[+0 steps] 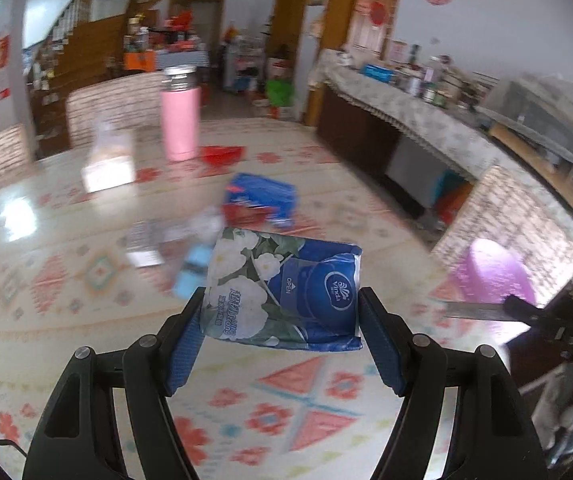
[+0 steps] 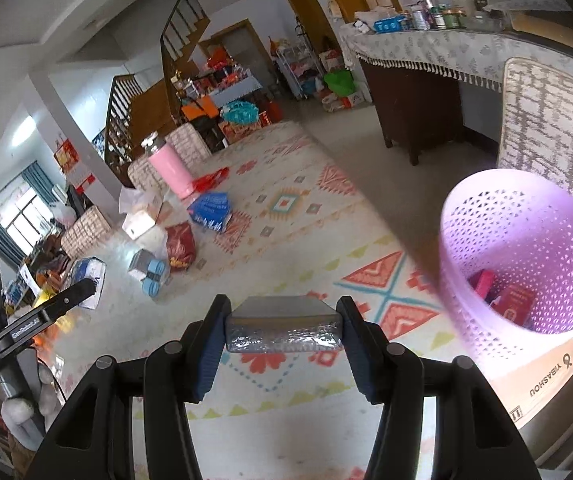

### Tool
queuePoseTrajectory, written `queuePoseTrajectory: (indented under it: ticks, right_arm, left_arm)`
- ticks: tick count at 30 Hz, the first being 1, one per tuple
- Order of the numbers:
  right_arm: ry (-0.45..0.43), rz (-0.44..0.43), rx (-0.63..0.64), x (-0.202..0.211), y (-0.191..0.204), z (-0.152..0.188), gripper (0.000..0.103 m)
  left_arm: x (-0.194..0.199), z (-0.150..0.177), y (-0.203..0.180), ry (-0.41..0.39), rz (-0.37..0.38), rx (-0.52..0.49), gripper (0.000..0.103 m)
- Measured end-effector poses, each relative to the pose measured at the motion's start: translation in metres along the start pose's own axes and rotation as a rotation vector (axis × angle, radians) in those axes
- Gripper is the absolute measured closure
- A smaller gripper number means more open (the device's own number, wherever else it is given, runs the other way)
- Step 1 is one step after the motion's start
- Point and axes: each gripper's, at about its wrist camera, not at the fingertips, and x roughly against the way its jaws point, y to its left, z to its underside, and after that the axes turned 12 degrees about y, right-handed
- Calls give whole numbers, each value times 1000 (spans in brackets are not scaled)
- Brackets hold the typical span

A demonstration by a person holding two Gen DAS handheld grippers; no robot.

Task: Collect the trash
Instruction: 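Carry both items to the lilac wastebasket and open both grippers over it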

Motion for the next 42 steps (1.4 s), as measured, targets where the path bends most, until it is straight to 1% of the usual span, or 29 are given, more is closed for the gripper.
queuePoseTrajectory:
  ticks: [6, 9, 14, 18, 22, 24, 25, 26, 27, 29, 34, 35, 37, 39, 40, 42]
  right_arm:
    - [-54, 5, -20, 29, -31, -12, 44]
    - [-94, 28, -39, 48, -53, -20, 44]
    - [-149, 79, -108, 77, -101, -32, 44]
    - [-157, 110, -171, 87, -139, -38, 44]
    - [-153, 135, -225, 88, -170, -39, 44]
    - [-146, 138, -237, 86, -182, -41, 42]
    - [-148, 137, -244, 87, -186, -40, 42]
    - [-151, 133, -242, 88, -188, -39, 39]
    - [-156, 130, -237, 89, -189, -37, 32]
    - [-173, 140, -228, 92, -187, -35, 28]
    - [-167, 116, -213, 88, -178, -31, 28]
    - [-164, 116, -203, 87, -173, -31, 28]
    - [-169, 122, -174, 84, -160, -28, 24]
    - [-191, 131, -144, 84, -147, -24, 15]
    - [-209, 130, -114, 83, -137, -20, 14]
    - [-204, 108, -67, 78, -122, -17, 14]
  left_arm:
    - [-16, -24, -62, 41, 93, -71, 31]
    - [-27, -37, -100, 66, 143, -115, 31]
    - [-48, -55, -178, 95, 217, -218, 31]
    - [-75, -69, -239, 144, 284, -296, 31]
    - [-100, -74, -288, 177, 308, -351, 30]
    - [-107, -76, -300, 184, 289, -366, 29]
    - [-110, -75, -304, 192, 275, -367, 27]
    - [-111, -73, -305, 201, 256, -368, 24]
    - [-111, -71, -306, 202, 239, -372, 24]
    - [-107, -67, -303, 188, 195, -385, 23]
    - [-94, -55, -278, 186, 197, -370, 23]
    - [-90, -52, -273, 183, 196, -364, 23]
    - [-83, -46, -260, 168, 179, -353, 23]
    - [-77, -40, -248, 150, 161, -344, 23]
    - [-73, -36, -239, 147, 142, -334, 23]
    - [-69, -31, -220, 150, 133, -310, 23]
